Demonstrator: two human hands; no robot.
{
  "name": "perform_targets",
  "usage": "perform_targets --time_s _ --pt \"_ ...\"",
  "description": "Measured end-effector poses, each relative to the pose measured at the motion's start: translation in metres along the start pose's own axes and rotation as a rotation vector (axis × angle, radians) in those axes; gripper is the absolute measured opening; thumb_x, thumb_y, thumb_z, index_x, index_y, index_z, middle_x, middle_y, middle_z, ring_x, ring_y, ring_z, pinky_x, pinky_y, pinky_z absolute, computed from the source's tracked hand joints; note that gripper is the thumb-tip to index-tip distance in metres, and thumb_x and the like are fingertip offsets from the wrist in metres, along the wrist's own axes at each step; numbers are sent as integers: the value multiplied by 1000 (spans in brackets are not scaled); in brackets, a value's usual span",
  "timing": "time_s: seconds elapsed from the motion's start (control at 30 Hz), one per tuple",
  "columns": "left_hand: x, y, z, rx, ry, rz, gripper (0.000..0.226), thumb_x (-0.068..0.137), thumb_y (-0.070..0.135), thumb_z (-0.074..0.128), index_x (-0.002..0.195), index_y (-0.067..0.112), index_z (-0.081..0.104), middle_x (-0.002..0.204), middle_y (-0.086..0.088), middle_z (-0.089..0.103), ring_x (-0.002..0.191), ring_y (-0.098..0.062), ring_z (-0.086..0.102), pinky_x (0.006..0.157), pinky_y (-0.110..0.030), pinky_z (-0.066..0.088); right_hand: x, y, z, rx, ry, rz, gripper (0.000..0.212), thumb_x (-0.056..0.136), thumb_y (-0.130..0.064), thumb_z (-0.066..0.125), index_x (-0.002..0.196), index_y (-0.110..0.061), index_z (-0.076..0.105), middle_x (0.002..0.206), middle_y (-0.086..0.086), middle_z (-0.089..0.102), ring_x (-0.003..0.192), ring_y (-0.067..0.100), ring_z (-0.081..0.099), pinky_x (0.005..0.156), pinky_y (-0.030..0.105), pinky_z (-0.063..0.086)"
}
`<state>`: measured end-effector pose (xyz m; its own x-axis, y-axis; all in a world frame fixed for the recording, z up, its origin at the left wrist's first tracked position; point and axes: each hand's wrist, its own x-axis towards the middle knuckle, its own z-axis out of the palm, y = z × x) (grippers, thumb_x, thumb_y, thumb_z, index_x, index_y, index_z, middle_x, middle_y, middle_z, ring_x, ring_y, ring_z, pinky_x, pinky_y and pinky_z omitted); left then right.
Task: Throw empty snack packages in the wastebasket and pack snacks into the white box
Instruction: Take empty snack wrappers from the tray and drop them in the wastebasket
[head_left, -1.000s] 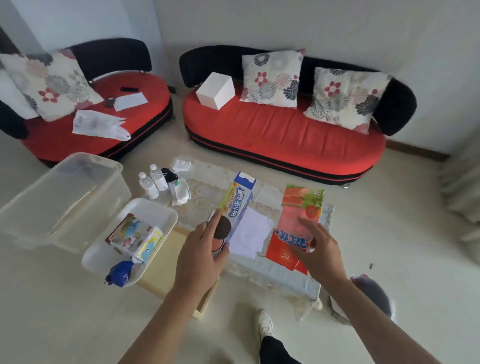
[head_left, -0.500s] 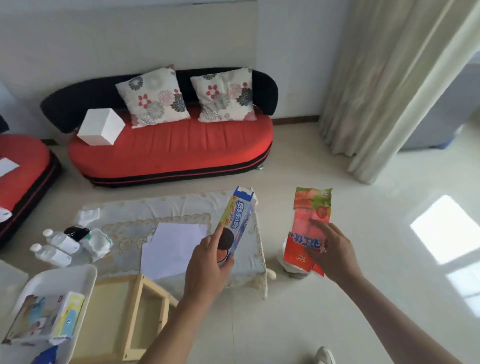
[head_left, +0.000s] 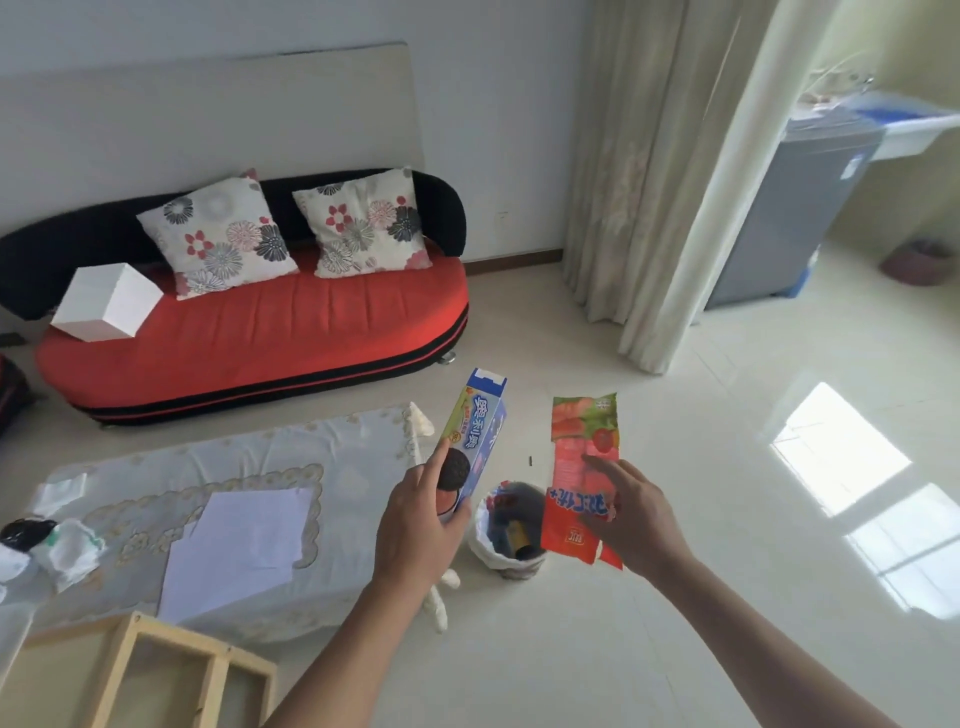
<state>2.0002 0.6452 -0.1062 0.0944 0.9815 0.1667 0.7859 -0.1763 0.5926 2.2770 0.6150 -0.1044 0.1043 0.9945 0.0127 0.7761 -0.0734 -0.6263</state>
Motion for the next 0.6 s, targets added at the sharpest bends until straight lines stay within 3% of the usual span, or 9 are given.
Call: perform_targets --time_s 0.3,0.4,0.6 --pt "11 63 66 -76 -2 -86 83 88 39 74 157 41 28 119 6 59 106 -14 62 82 -30 56 18 59 -41 16 -63 -16 70 82 -24 80 145 -31 49 138 -8 57 97 10 69 75 28 62" --pt "18 63 75 -66 -36 -110 82 88 38 74 157 41 28 121 6 59 108 -12 61 81 -28 56 28 69 -38 20 -83 9 71 81 -25 81 145 -30 50 137 -8 58 95 10 68 73 28 62" --pt "41 31 94 -44 -86 -221 80 86 36 77 155 35 36 123 1 62 109 -20 63 88 -39 56 65 77 -14 10 -124 56 72 80 -24 82 144 -30 50 135 -7 59 92 12 68 72 28 61"
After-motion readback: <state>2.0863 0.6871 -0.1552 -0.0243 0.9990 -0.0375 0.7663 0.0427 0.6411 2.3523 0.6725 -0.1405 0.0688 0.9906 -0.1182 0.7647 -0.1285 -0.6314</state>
